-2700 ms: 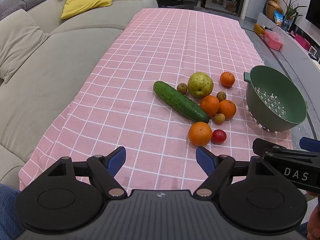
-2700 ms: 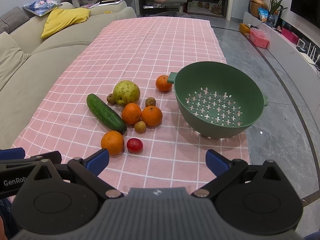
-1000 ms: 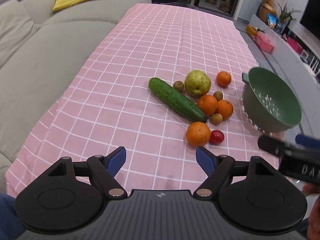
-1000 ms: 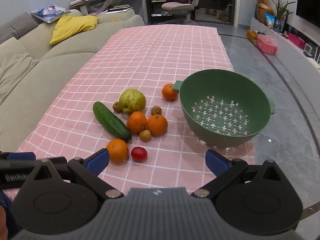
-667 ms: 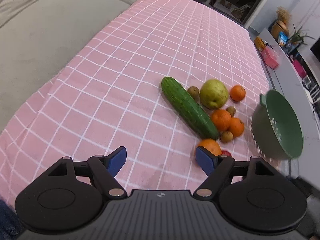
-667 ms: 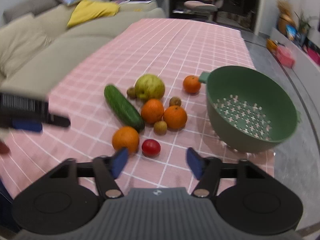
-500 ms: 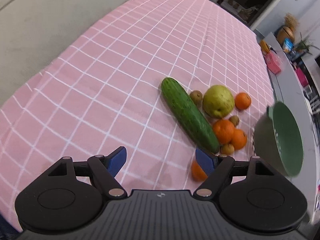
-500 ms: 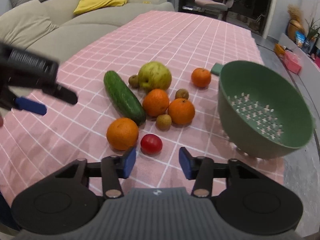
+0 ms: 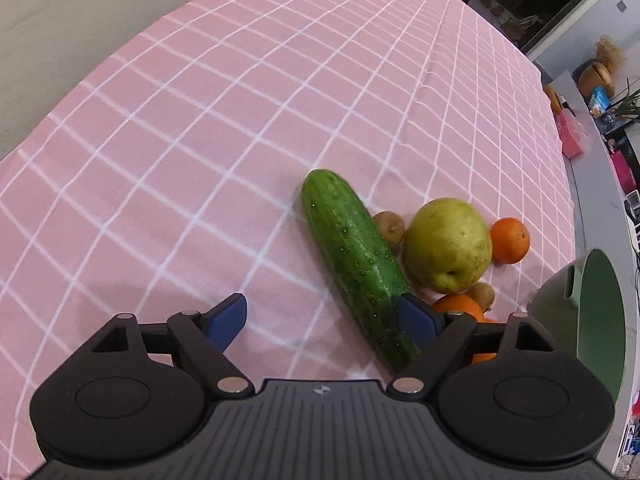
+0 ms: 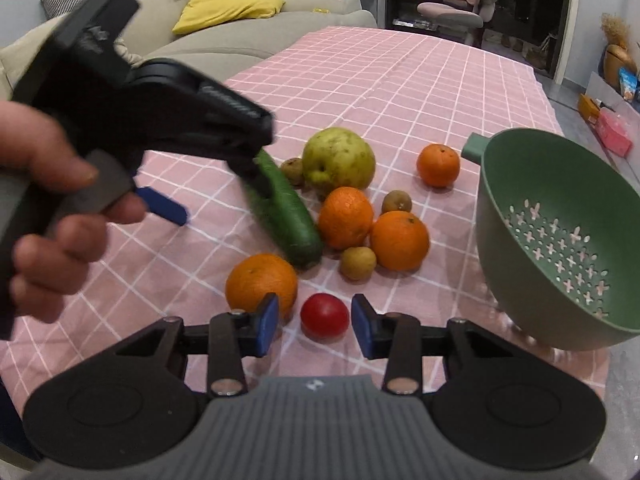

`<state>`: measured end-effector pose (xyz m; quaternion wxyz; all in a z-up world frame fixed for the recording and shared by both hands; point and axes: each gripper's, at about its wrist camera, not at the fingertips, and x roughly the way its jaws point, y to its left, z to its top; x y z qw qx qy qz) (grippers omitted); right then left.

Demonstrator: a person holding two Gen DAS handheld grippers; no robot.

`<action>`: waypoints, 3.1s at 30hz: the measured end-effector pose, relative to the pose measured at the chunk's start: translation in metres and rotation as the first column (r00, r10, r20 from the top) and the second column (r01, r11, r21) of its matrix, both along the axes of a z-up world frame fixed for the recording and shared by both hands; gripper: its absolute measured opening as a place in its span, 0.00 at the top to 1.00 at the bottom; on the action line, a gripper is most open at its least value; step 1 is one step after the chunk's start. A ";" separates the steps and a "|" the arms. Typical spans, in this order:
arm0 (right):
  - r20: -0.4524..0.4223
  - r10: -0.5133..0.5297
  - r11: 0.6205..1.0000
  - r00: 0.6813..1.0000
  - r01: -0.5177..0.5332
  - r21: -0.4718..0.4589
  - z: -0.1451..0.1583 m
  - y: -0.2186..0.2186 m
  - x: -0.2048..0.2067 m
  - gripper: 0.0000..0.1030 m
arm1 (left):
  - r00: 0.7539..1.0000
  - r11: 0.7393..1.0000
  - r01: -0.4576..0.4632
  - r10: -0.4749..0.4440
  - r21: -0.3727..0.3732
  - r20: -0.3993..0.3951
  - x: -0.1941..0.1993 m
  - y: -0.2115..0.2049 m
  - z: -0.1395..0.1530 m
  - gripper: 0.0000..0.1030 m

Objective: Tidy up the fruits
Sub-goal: 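Grasp the cucumber with the left tool while the right tool grasps an orange, then carry the cucumber and orange into the green colander with both tools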

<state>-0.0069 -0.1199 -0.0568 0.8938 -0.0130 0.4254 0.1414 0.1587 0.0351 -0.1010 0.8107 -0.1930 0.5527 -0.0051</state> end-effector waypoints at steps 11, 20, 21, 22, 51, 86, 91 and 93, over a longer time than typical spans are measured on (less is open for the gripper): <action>0.000 0.007 0.999 1.000 -0.008 0.031 0.003 0.003 0.000 0.59 | 0.998 0.998 -0.051 0.052 0.040 -0.032 0.017 -0.029 -0.008 0.00; -0.014 0.034 0.999 0.999 -0.034 0.012 0.000 0.006 -0.001 0.59 | 0.997 0.994 0.078 -0.076 0.082 -0.030 0.020 -0.041 -0.003 0.40; -0.015 0.037 0.999 0.999 -0.037 0.009 -0.001 0.006 0.000 0.59 | 0.996 0.994 0.087 -0.085 0.070 -0.034 0.020 -0.038 -0.003 0.40; -0.015 0.037 0.999 0.999 -0.037 0.009 -0.001 0.006 0.000 0.58 | 0.995 0.994 0.096 -0.094 0.060 -0.038 0.020 -0.036 -0.003 0.41; -0.035 0.185 0.982 0.982 -0.184 0.036 -0.025 0.050 0.010 0.59 | 0.920 0.881 0.385 -0.388 0.274 -0.047 -0.024 -0.019 0.004 0.58; -0.072 -0.238 0.964 0.969 0.245 0.101 0.084 -0.154 0.045 0.59 | 0.771 0.799 0.530 -0.593 0.285 0.230 -0.055 -0.131 0.117 0.59; -0.115 -0.314 0.932 0.942 0.329 0.151 0.077 -0.188 0.053 0.59 | 0.745 0.779 0.564 -0.623 0.274 0.239 -0.042 -0.173 0.112 0.59; -0.125 -0.318 0.930 0.940 0.335 0.153 0.074 -0.191 0.056 0.59 | 0.738 0.773 0.575 -0.631 0.266 0.239 -0.036 -0.187 0.107 0.59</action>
